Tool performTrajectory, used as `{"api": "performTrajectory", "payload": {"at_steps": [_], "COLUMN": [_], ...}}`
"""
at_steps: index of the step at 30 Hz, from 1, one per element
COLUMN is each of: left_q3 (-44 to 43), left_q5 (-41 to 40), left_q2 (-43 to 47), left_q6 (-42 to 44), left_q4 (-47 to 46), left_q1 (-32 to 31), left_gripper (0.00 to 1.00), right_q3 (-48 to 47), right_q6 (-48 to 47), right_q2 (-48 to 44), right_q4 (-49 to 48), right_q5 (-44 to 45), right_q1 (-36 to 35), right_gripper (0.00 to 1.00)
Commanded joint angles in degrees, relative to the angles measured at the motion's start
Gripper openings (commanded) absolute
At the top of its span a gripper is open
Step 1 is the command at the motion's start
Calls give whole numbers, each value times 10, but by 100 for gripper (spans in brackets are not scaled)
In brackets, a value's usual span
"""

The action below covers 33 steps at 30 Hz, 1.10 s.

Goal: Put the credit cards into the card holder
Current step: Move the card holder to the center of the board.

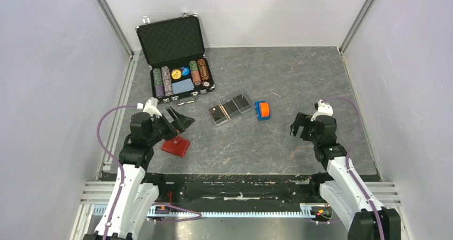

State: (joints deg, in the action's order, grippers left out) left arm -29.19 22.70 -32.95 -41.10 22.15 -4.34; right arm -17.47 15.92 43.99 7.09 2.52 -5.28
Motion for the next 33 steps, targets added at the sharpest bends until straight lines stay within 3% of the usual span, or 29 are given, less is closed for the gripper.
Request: {"api": "performTrajectory", "payload": {"at_steps": [1,7,12,22,33], "left_q3": [-33,-111,-153,-191,-202], "left_q5": [1,-121,-187,-240,-268], "left_q2": [-53,-165,-241,-410,-503], "left_q6": [-4,-1,6,3,-6], "left_q4": [65,223,283,299,285], "left_q1": [-1,-1,0,0,0], "left_gripper": [100,100,100,100,100], "right_q3": [-26,-29,-29,-33,-33], "right_q6": [-3,-3,2,-8,-16], "right_q2": [3,18,33,50,73], "right_q4": [-2,-6,-11,-11,-13], "right_q5": [-12,-36,-52,-55,-59], "right_q1": [0,0,0,0,0], "right_gripper": [98,98,98,98,98]}}
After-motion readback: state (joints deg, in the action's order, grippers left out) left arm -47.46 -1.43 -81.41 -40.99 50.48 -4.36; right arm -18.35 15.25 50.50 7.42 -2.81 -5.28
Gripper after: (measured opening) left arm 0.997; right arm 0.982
